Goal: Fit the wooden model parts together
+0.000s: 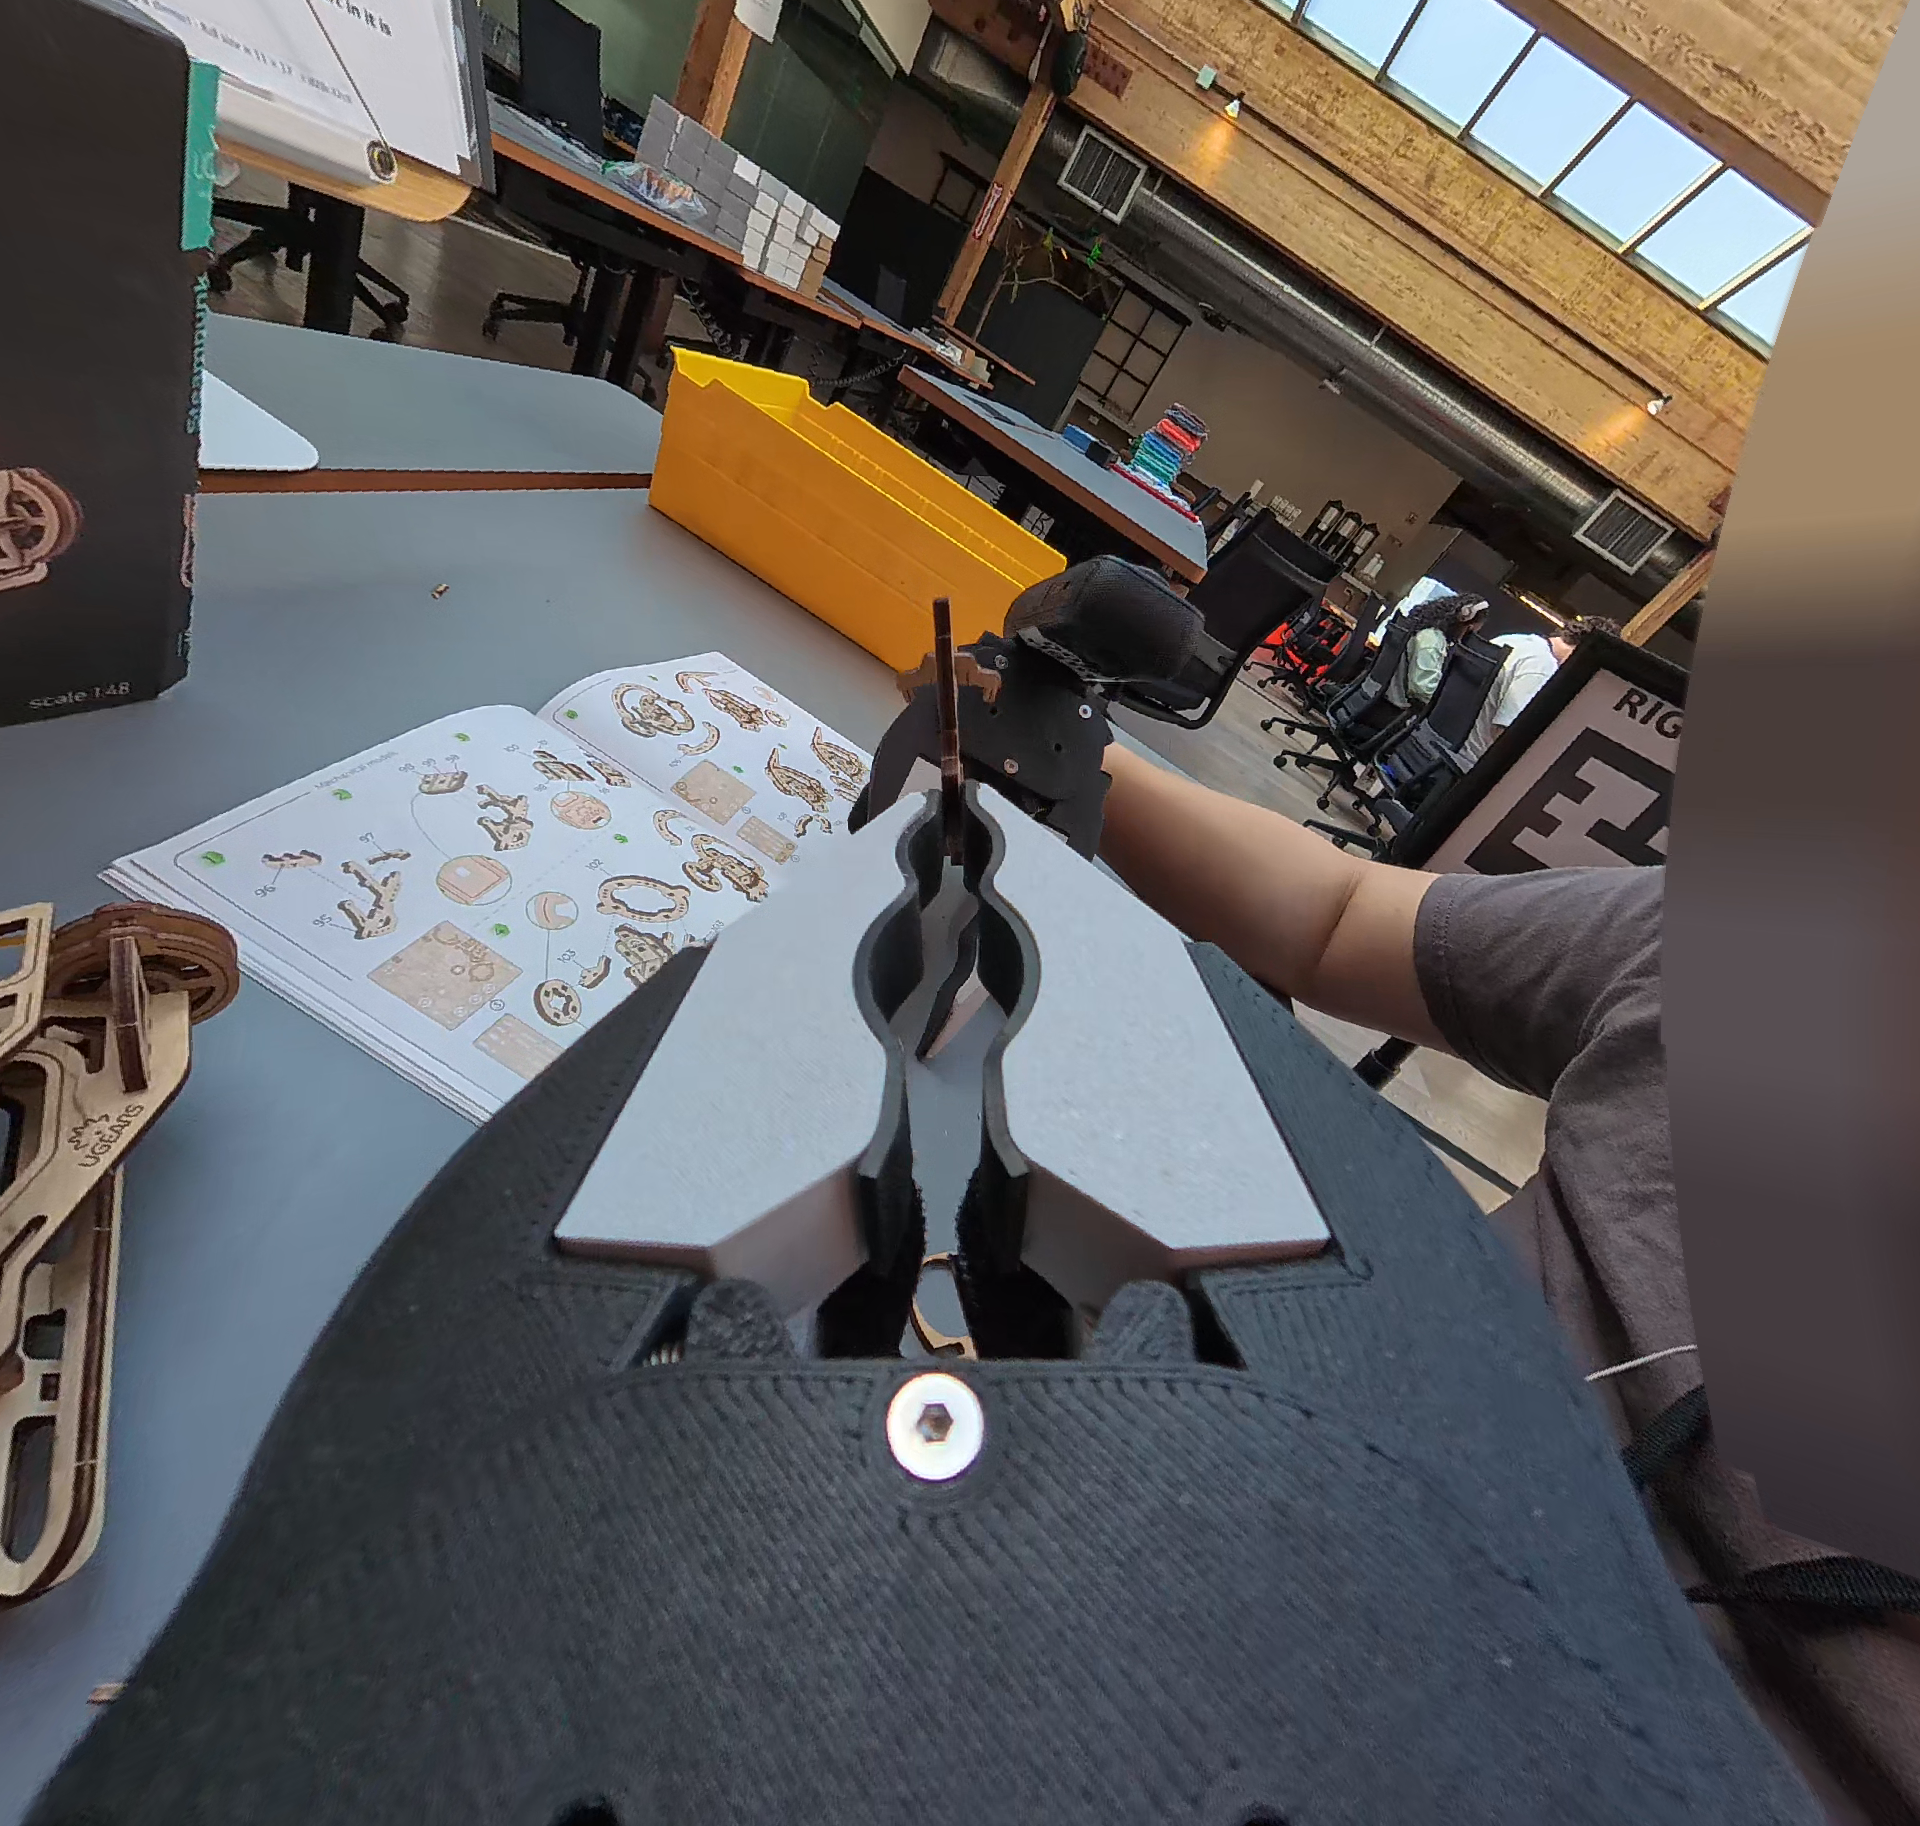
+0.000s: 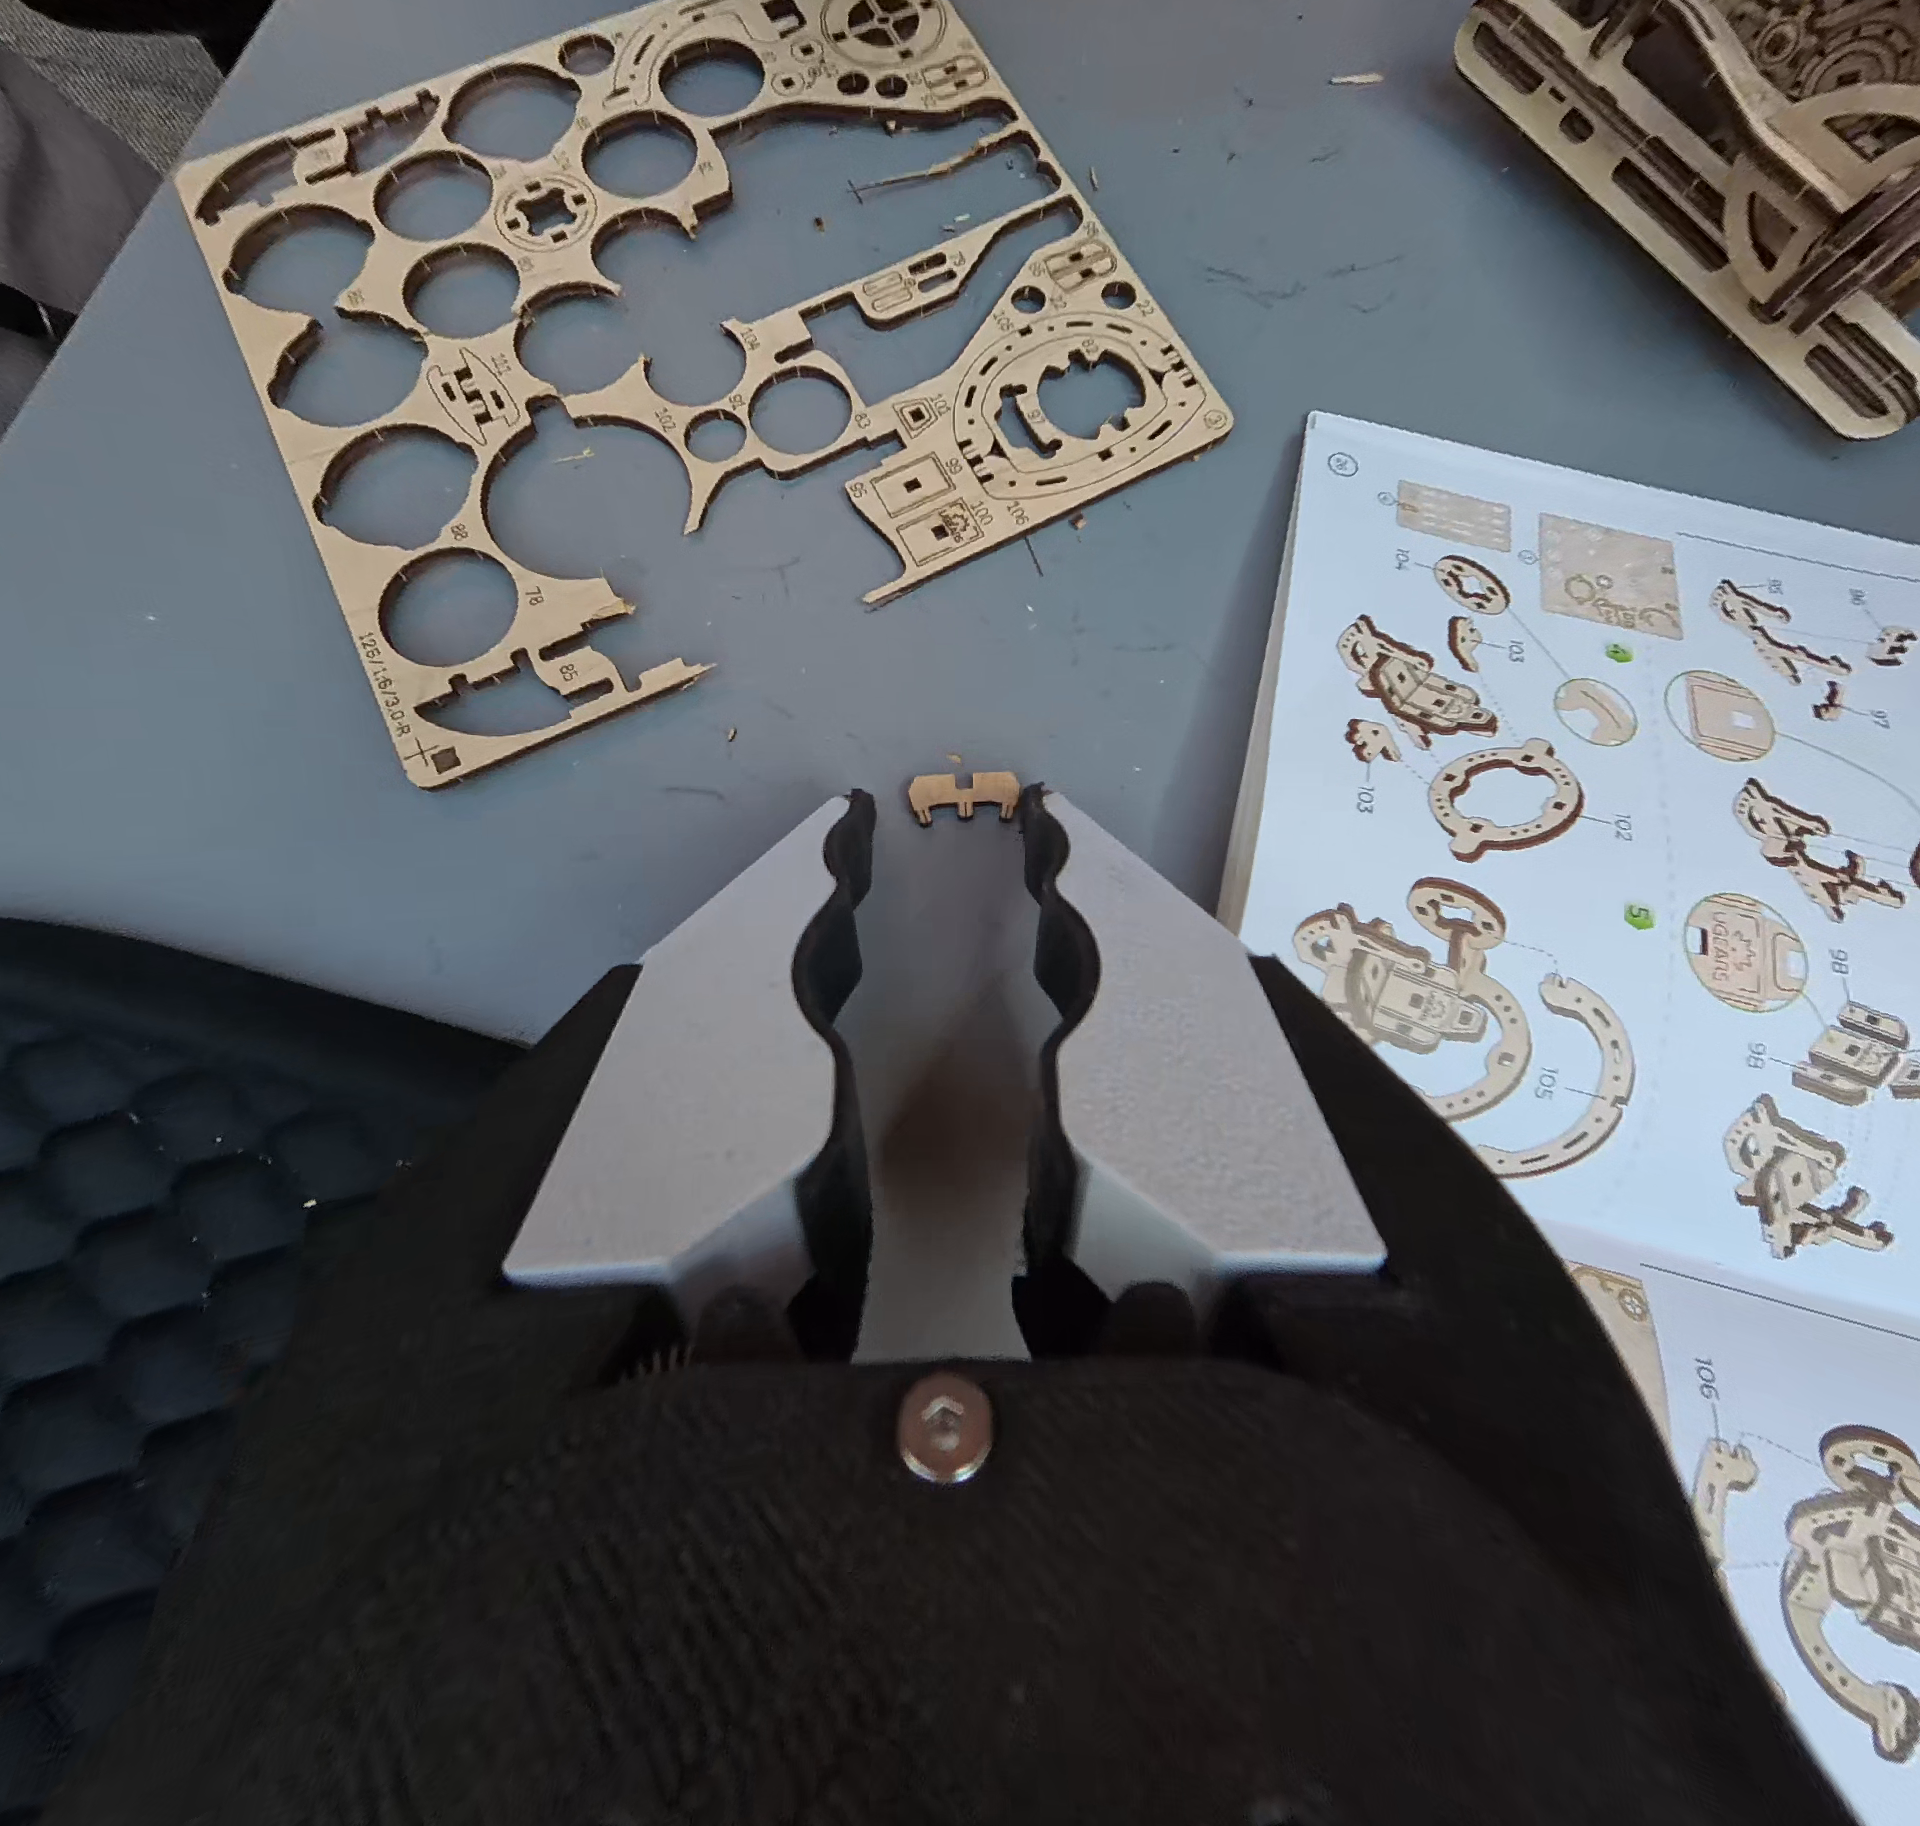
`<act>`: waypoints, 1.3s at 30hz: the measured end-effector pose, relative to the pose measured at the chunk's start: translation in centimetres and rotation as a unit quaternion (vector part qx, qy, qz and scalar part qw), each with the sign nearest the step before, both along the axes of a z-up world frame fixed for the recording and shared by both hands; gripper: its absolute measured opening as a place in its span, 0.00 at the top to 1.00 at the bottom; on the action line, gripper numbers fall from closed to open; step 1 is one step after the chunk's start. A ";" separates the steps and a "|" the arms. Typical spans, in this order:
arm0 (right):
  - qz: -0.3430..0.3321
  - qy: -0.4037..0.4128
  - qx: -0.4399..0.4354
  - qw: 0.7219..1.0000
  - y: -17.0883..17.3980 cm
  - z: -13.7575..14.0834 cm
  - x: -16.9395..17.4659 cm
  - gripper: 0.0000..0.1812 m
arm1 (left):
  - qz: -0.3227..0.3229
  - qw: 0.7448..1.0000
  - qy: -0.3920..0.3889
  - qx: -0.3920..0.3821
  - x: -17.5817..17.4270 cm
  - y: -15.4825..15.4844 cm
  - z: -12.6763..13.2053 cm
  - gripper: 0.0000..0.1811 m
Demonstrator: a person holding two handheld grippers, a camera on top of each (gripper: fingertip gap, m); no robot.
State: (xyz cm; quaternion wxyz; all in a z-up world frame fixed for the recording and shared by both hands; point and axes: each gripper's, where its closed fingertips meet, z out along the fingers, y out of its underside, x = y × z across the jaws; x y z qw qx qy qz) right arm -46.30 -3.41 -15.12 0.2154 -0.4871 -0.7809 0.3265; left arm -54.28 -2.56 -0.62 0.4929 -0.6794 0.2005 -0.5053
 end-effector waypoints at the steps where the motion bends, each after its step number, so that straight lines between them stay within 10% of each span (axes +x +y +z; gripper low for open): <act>1: 0.000 0.001 0.001 1.000 0.0 0.0 0.0 0.85 | -0.002 1.000 0.001 -0.001 0.1 0.0 0.0 1.00; 11: -0.004 0.016 -0.002 1.000 -0.2 1.2 -0.1 0.90 | -0.007 0.998 0.062 0.015 1.0 -0.2 -1.4 1.00; 19: -0.109 0.159 -0.073 0.978 2.4 18.3 -1.2 0.90 | 0.021 0.992 0.074 0.102 0.2 -0.7 1.3 1.00; 23: -0.113 0.156 -0.027 0.981 1.7 21.7 -2.6 0.90 | 0.020 0.993 0.053 0.108 -0.2 -0.8 1.9 1.00; 39: -0.060 0.077 -0.121 0.988 0.1 15.1 -5.3 0.90 | -0.042 0.990 0.078 0.108 2.5 -2.1 0.3 1.00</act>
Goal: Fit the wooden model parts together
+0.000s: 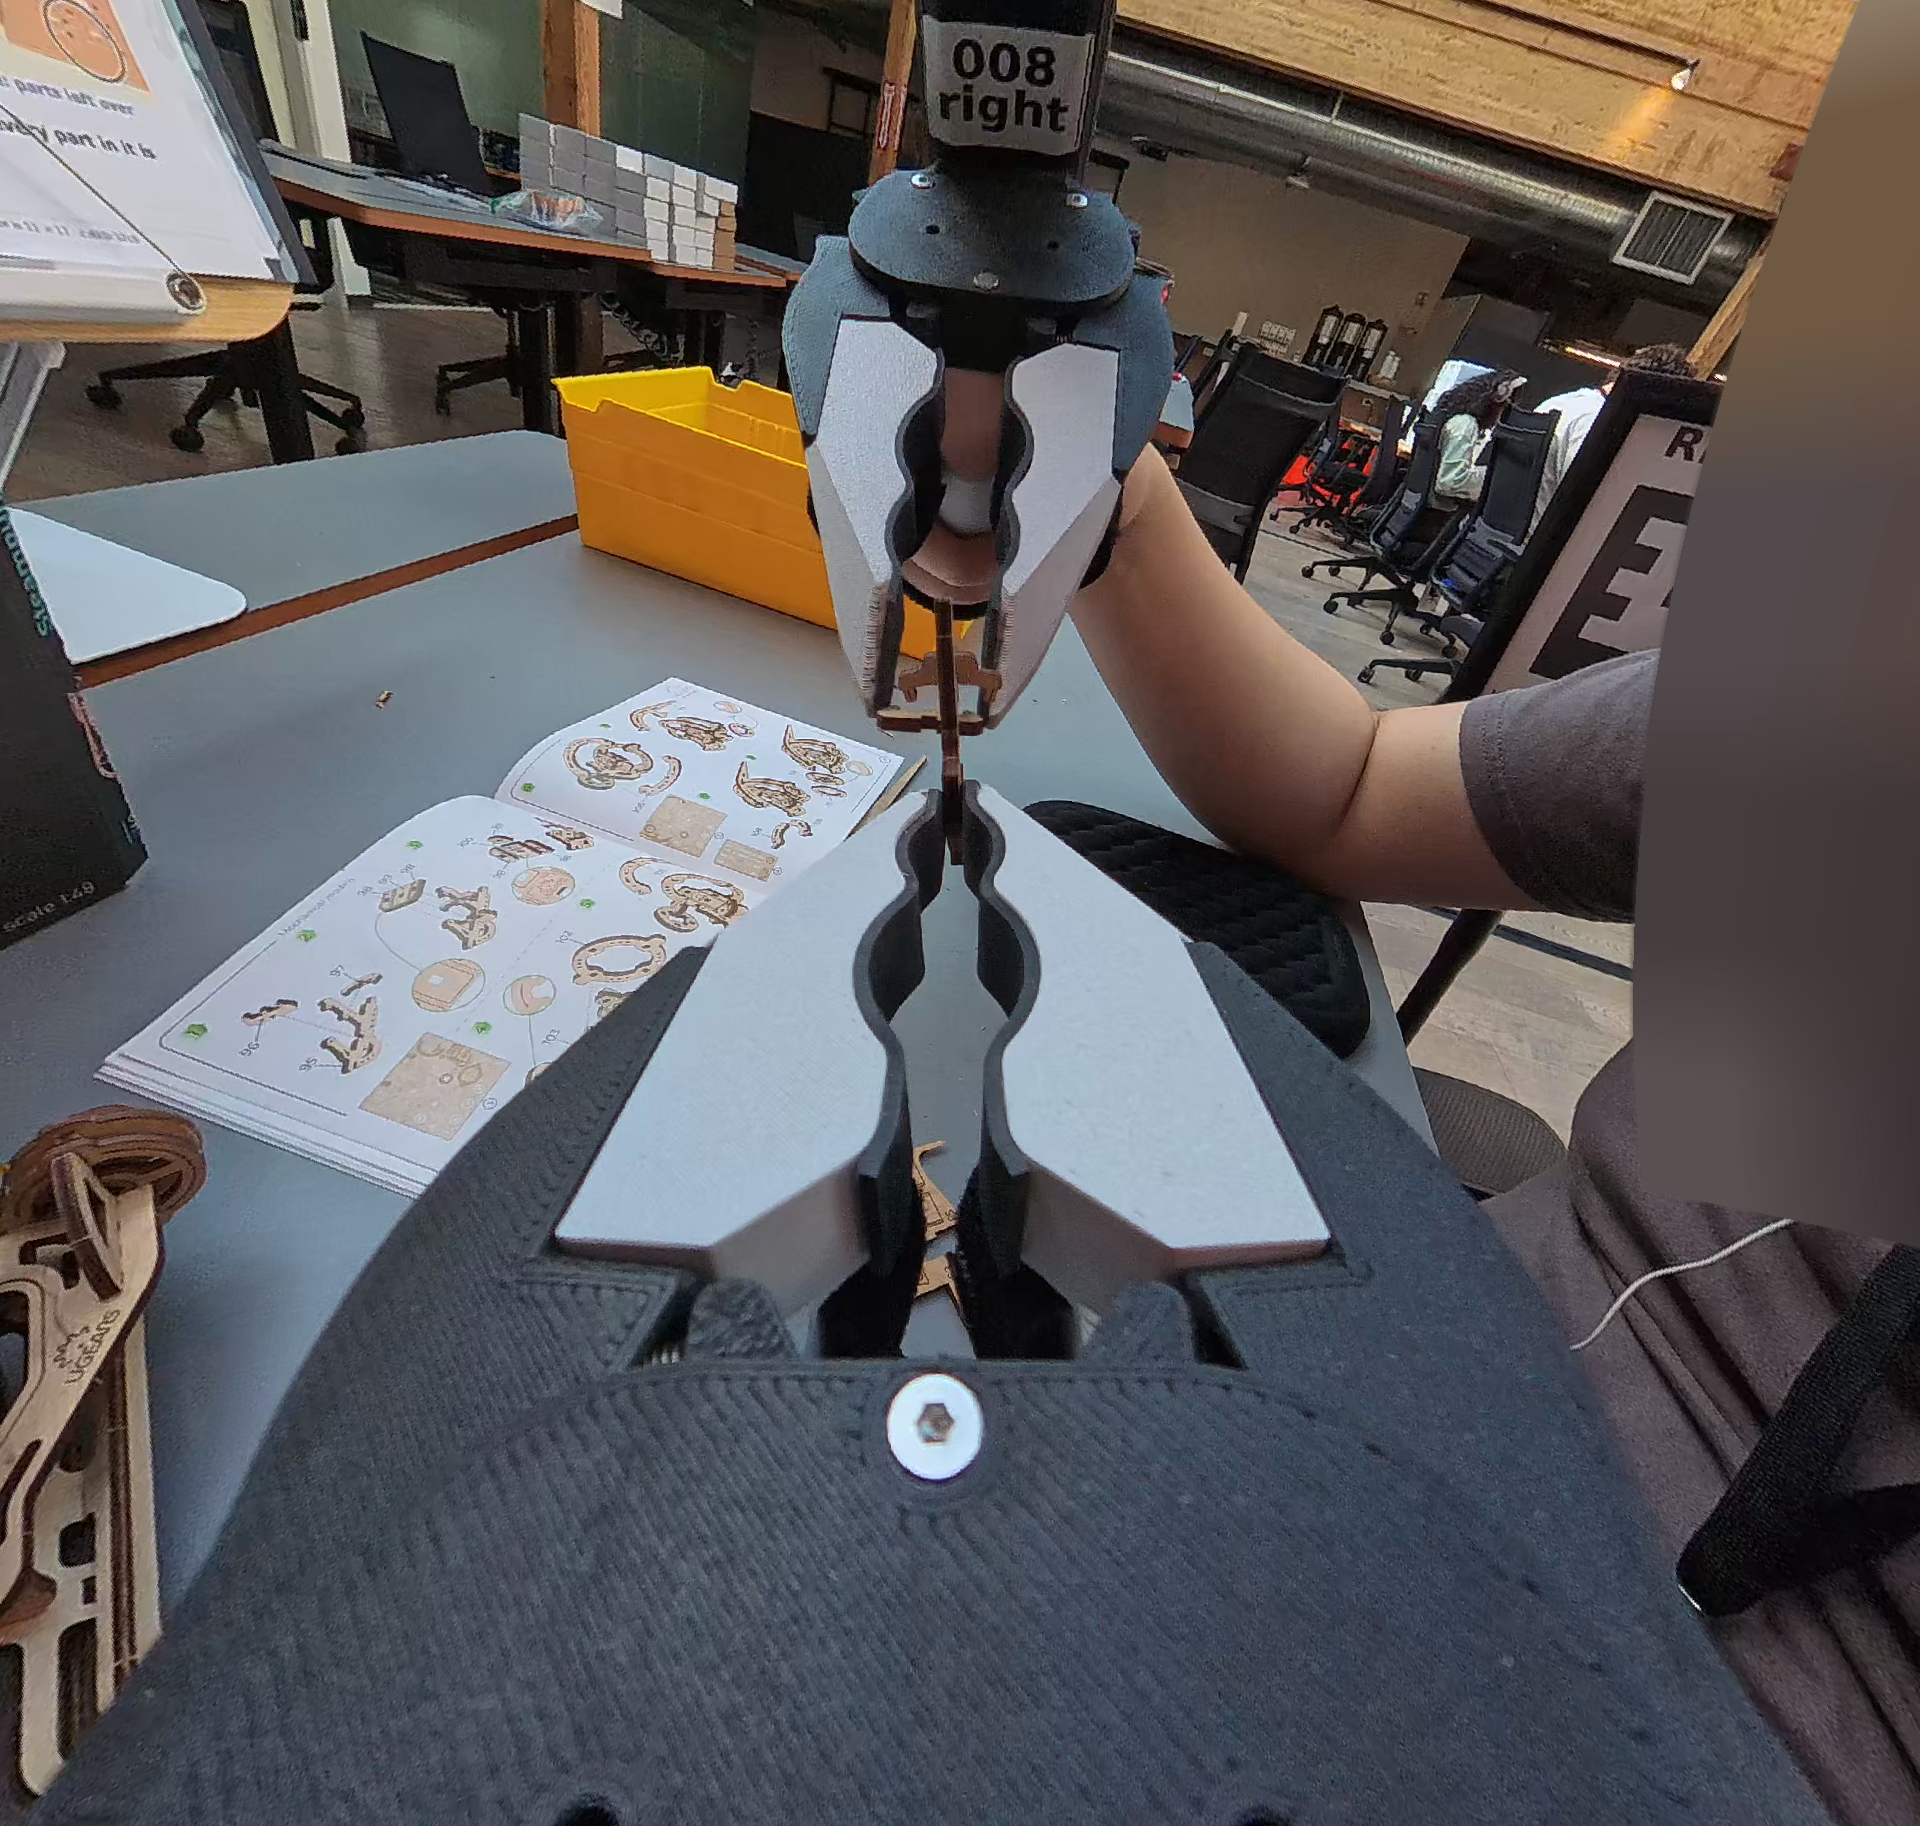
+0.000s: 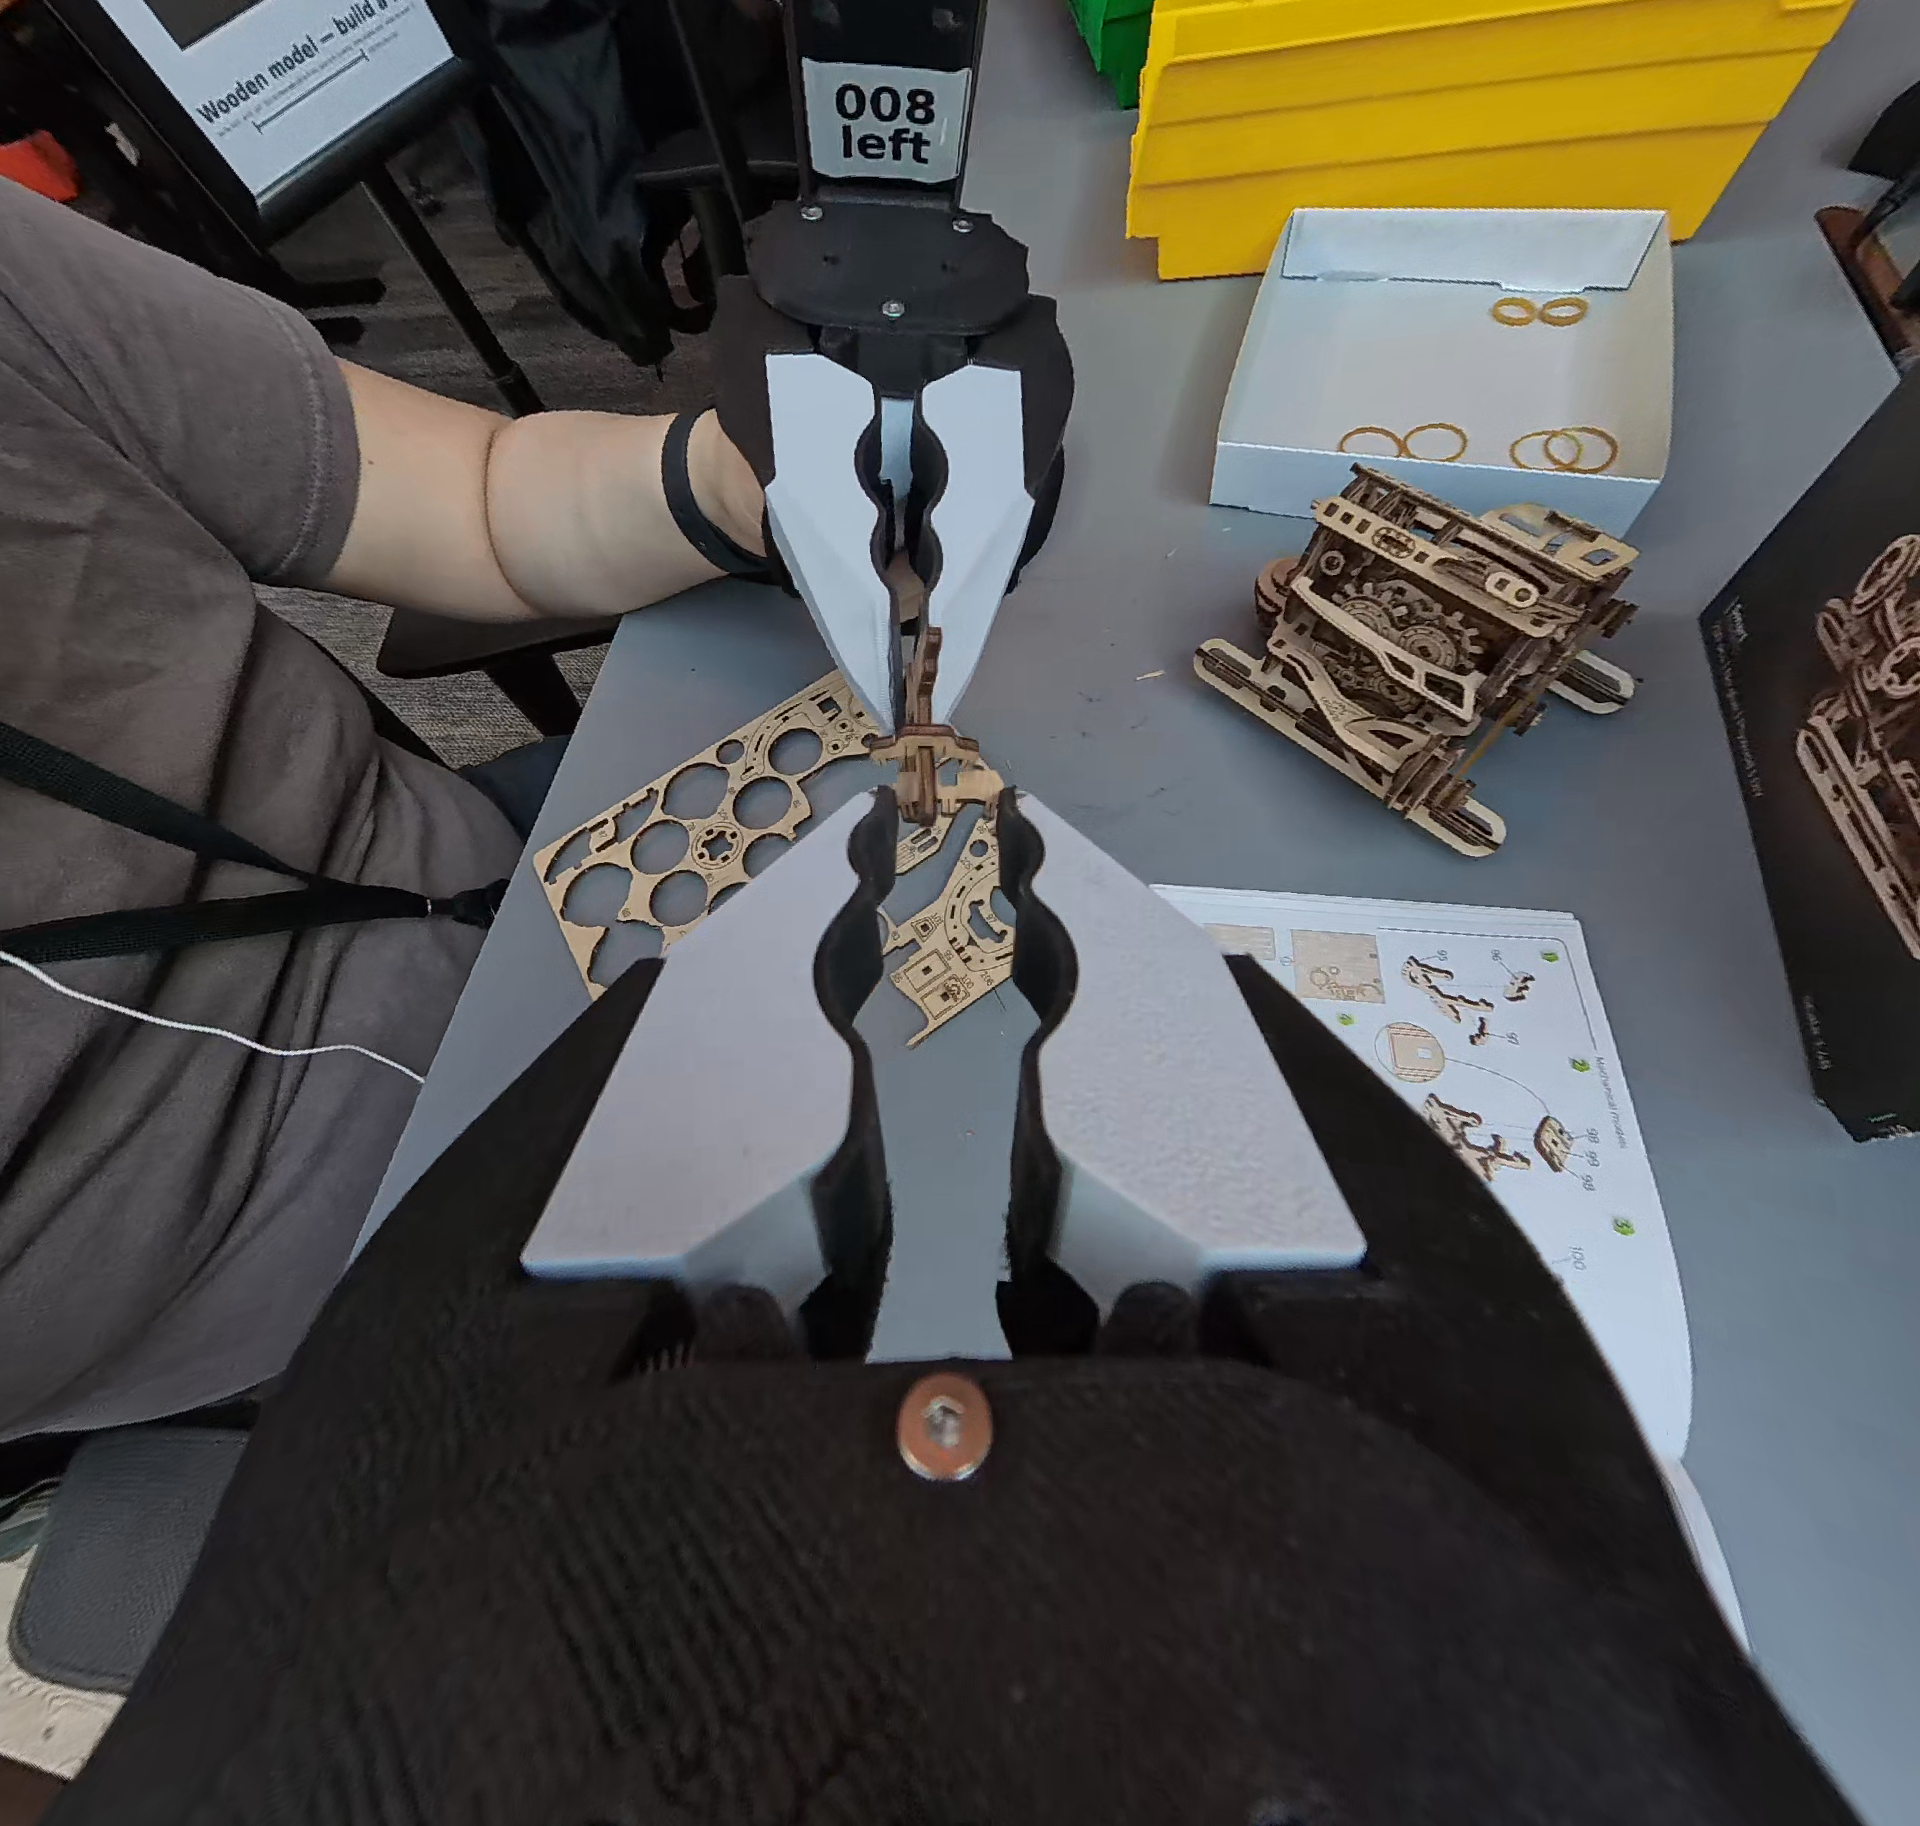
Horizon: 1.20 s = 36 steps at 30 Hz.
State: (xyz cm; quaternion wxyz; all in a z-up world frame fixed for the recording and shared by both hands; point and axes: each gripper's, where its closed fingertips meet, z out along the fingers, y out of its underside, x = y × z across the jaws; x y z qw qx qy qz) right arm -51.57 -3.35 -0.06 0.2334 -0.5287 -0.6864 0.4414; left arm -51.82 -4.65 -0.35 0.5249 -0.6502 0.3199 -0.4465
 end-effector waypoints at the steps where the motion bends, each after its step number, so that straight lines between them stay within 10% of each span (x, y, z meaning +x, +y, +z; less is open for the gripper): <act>1: 0.007 0.000 -0.004 1.000 -0.3 0.0 0.0 0.90 | 0.000 1.000 0.001 0.000 0.0 0.0 0.0 1.00; 36: -0.014 0.020 -0.072 0.997 0.1 0.7 -0.7 0.90 | 0.001 0.997 -0.066 -0.047 -1.4 0.5 1.1 1.00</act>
